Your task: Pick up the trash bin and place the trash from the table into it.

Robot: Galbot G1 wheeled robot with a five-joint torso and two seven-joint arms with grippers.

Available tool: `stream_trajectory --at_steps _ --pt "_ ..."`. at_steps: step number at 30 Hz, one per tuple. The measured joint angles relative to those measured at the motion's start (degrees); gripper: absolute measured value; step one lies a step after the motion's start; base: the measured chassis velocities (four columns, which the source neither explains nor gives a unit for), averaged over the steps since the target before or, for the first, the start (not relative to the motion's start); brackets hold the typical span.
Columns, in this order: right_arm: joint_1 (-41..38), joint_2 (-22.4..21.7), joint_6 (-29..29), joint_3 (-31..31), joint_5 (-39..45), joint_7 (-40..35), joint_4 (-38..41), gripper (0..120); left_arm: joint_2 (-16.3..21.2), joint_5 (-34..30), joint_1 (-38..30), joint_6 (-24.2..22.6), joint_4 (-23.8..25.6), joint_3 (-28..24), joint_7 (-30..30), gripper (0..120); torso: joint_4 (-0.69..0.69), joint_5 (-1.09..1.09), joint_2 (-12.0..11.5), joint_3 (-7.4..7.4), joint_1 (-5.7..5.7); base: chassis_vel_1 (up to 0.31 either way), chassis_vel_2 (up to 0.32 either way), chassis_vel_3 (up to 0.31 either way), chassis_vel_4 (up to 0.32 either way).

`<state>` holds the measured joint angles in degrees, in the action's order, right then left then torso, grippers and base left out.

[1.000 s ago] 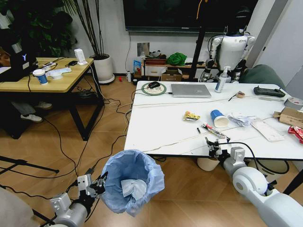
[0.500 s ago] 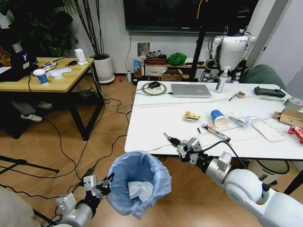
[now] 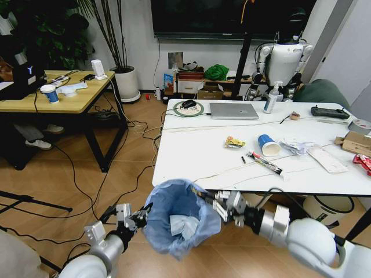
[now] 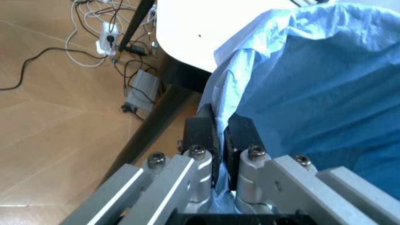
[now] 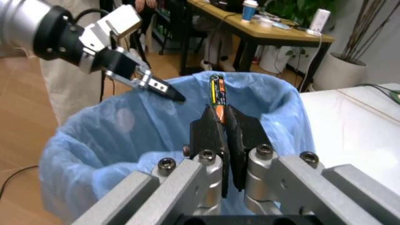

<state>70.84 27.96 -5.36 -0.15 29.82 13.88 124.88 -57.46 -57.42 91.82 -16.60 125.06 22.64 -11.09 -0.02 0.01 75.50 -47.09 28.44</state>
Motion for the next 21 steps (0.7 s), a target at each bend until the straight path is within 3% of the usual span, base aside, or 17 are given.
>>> stream_trajectory --at_steps 21 --pt "-3.6 1.1 -2.4 -3.3 -2.2 0.9 -0.3 4 -1.3 0.2 0.5 -0.3 -0.3 -0.4 -0.1 0 0.02 -0.01 0.0 0.00 0.00 0.000 0.000 0.000 0.000"
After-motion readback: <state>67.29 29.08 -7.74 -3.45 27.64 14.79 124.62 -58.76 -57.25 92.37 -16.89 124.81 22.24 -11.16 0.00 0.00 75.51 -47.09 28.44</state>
